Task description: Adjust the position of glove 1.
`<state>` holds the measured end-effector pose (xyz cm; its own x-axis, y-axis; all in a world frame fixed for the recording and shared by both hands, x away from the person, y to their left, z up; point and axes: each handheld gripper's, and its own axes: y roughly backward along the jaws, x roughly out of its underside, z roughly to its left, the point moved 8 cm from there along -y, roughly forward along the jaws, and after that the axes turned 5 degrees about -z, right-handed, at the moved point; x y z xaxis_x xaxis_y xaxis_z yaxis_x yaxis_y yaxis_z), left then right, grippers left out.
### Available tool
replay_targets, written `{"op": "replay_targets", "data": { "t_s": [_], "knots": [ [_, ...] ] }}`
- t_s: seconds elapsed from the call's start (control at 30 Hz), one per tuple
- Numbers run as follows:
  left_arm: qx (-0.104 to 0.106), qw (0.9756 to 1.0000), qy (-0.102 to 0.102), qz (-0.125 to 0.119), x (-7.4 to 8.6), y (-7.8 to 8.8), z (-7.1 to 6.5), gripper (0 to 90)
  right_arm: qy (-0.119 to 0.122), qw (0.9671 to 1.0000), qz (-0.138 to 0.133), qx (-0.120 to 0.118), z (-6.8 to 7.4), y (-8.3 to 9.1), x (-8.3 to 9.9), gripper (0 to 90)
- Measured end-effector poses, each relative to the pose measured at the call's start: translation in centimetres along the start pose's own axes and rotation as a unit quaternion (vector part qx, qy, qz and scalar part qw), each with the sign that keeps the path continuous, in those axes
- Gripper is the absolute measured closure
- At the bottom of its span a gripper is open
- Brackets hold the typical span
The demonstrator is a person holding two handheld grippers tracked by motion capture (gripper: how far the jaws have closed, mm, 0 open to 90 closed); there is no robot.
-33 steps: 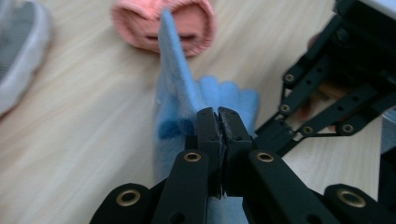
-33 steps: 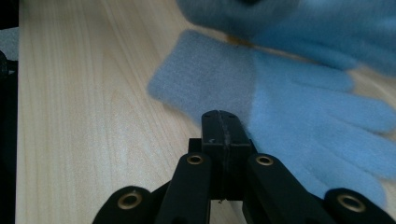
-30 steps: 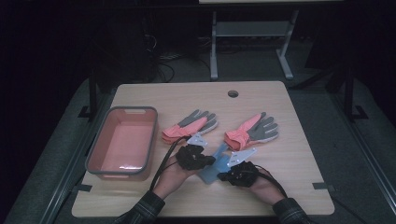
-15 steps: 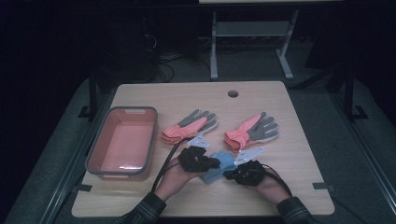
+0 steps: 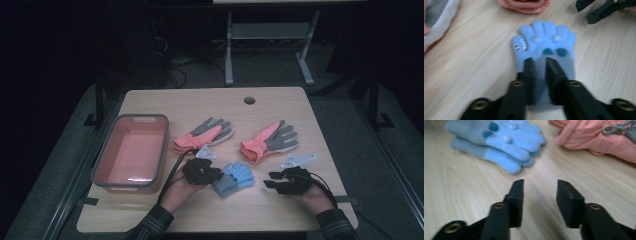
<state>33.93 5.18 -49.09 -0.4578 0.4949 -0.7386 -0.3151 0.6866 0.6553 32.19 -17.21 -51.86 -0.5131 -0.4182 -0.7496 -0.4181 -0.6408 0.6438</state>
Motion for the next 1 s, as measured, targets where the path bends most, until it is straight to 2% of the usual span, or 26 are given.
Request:
{"op": "replay_targets", "data": {
  "t_s": [0.03, 0.07, 0.1, 0.13, 0.2, 0.23, 0.3, 0.33, 0.4, 0.47, 0.57, 0.7, 0.9, 1.0],
  "knots": [
    [-0.002, 1.0, -0.001, -0.007, -0.1, 0.1, 0.2, 66.6, 0.0, 1.0, 0.002, 0.004, -0.1, -0.1, 0.1, 51.2],
    [-0.002, 0.9999, 0.001, -0.014, -0.3, 0.2, 0.1, 53.1, 0.003, 0.9999, 0.005, 0.012, -0.3, -0.4, 0.2, 47.8],
    [0.0, 0.9999, -0.005, -0.014, -0.4, 0.2, 0.1, 53.1, 0.003, 0.9999, 0.005, 0.012, -0.3, -0.4, 0.2, 47.8],
    [0.003, 0.9998, -0.005, -0.017, -0.6, 0.1, -0.1, 40.0, 0.008, 0.9997, 0.009, 0.02, -0.4, -0.6, 0.3, 41.1],
    [0.01, 0.9998, -0.014, -0.009, -0.6, -0.3, -0.4, 30.8, 0.009, 0.9994, 0.011, 0.03, -0.7, -0.8, 0.5, 37.0],
    [0.01, 0.9997, -0.017, -0.012, -0.7, -0.6, -0.7, 30.8, 0.009, 0.9994, 0.011, 0.03, -0.7, -0.8, 0.5, 37.0],
    [0.009, 0.9995, -0.031, 0.001, -0.6, -1.1, -0.9, 22.0, 0.006, 0.9992, 0.009, 0.037, -0.9, -0.8, 0.5, 32.8],
    [0.009, 0.9996, -0.026, 0.001, -0.6, -1.5, -1.0, 19.7, 0.005, 0.9992, 0.007, 0.039, -1.0, -0.8, 0.5, 31.7],
    [0.007, 0.9994, -0.032, 0.01, -0.6, -2.1, -1.1, 18.3, 0.005, 0.9992, 0.006, 0.04, -1.0, -0.9, 0.5, 31.2],
    [0.003, 0.9995, -0.03, 0.01, -0.6, -2.8, -1.2, 16.8, 0.006, 0.9992, 0.003, 0.04, -1.0, -0.9, 0.5, 30.6],
    [-0.003, 0.9988, -0.043, 0.024, -0.5, -3.4, -1.3, 15.2, 0.009, 0.9991, 0.0, 0.042, -1.0, -0.9, 0.5, 30.2],
    [-0.004, 0.9981, -0.048, 0.039, -0.2, -4.5, -1.7, 13.6, 0.014, 0.9989, -0.001, 0.045, -1.0, -1.0, 0.6, 29.0],
    [-0.01, 0.9962, -0.065, 0.056, 0.4, -5.4, -2.1, 13.4, 0.025, 0.9984, 0.0, 0.05, -0.9, -1.1, 0.6, 27.9],
    [-0.024, 0.9946, -0.082, 0.059, 0.7, -5.7, -2.2, 13.3, 0.026, 0.9984, -0.001, 0.05, -0.9, -1.1, 0.7, 27.7]
  ]
}}
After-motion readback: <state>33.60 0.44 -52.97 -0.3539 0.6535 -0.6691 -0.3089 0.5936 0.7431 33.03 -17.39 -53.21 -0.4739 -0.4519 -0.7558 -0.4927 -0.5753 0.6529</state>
